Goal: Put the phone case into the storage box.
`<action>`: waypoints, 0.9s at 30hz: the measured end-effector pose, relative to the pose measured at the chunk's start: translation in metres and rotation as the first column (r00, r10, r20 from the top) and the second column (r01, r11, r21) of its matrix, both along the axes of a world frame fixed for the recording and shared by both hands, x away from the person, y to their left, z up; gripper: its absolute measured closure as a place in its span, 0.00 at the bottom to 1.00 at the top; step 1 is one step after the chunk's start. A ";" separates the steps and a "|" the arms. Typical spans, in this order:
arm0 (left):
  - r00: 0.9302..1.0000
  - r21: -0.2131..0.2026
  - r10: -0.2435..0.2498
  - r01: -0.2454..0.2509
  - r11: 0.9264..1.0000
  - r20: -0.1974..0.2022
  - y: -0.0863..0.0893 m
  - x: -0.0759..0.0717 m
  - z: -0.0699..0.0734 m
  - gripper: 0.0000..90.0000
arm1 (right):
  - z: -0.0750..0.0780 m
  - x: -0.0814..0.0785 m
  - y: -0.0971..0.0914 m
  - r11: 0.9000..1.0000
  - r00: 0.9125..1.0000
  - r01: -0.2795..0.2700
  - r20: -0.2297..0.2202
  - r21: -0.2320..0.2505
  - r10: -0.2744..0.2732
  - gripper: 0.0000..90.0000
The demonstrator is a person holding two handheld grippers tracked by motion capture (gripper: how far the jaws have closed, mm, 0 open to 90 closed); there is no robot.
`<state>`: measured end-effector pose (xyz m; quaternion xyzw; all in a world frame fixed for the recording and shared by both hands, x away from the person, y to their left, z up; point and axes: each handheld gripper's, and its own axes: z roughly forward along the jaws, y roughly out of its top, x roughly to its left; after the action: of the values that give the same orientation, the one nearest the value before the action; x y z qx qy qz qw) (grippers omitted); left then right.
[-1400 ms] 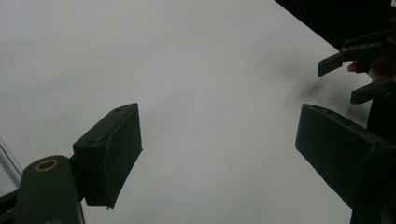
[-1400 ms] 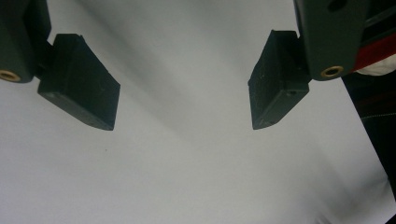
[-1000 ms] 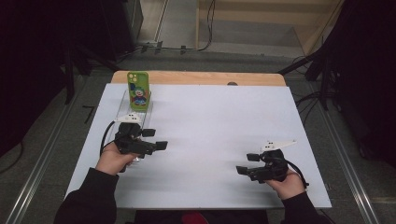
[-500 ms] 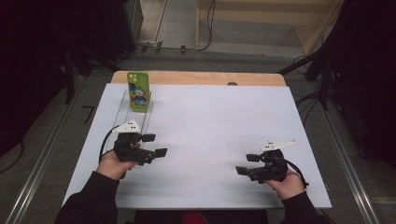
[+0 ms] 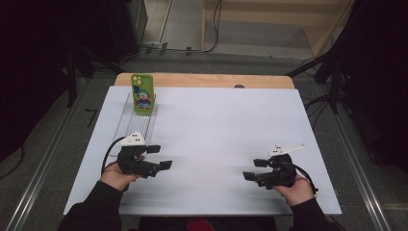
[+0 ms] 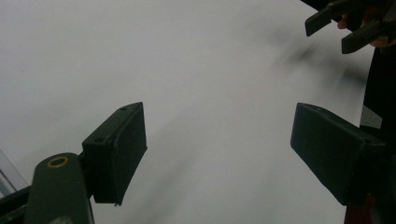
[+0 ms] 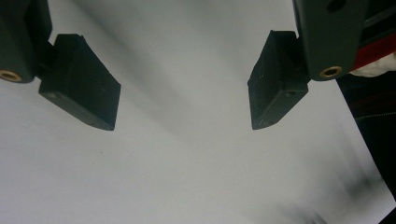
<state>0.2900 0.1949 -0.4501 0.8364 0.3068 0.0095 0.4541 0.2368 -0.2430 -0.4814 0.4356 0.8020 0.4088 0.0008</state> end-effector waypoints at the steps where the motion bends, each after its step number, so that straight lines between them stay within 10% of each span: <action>1: 1.000 0.005 -0.003 0.003 1.000 0.007 0.000 -0.002 -0.001 0.21 | 0.000 0.000 0.000 1.000 1.000 -0.001 0.000 0.000 0.001 0.26; 27: 1.000 0.004 0.004 -0.003 1.000 -0.012 0.011 -0.024 -0.020 0.21 | -0.002 0.001 -0.001 1.000 1.000 -0.012 0.003 0.000 0.012 0.26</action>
<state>0.2664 0.2061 -0.4703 0.8369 0.3109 0.0061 0.4504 0.2380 -0.2436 -0.4837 0.4300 0.8047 0.4095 -0.0005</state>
